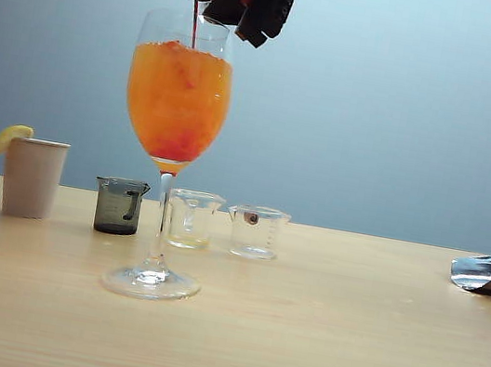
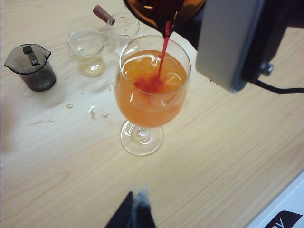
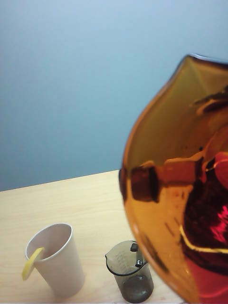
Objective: Pick up the fourth measuring cup from the left, pour the grenadine inside into the goblet, and finally put the measuring cup back in its original place.
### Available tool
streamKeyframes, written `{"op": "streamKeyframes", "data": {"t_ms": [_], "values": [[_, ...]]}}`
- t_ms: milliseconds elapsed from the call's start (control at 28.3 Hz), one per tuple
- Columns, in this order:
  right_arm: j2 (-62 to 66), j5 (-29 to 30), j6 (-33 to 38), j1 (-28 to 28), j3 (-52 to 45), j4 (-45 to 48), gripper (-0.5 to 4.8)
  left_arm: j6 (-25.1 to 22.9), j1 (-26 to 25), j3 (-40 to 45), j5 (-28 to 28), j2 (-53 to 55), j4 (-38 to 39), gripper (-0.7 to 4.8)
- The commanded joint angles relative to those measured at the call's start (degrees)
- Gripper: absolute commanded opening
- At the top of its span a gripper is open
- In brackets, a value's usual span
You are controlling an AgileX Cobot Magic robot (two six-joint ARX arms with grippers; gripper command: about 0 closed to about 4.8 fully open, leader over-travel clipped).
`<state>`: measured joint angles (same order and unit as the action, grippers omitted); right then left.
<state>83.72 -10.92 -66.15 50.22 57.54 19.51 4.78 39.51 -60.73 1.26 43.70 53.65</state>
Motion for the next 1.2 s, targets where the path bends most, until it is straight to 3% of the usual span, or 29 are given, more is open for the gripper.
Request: {"op": "streamKeyframes", "data": {"t_ms": [35, 672, 1202], "values": [[-0.5, -0.1, -0.1, 0.2, 0.6, 2.0, 1.56, 0.0, 0.0, -0.3, -0.2, -0.1, -0.5, -0.05], [-0.5, 1.0, -0.7, 0.2, 0.6, 2.7, 1.56, 0.0, 0.0, -0.3, -0.2, -0.1, -0.5, -0.05], [-0.5, 2.0, -7.8, 0.3, 0.6, 2.9, 1.56, 0.0, 0.0, -0.3, -0.2, -0.1, -0.5, -0.05]]}}
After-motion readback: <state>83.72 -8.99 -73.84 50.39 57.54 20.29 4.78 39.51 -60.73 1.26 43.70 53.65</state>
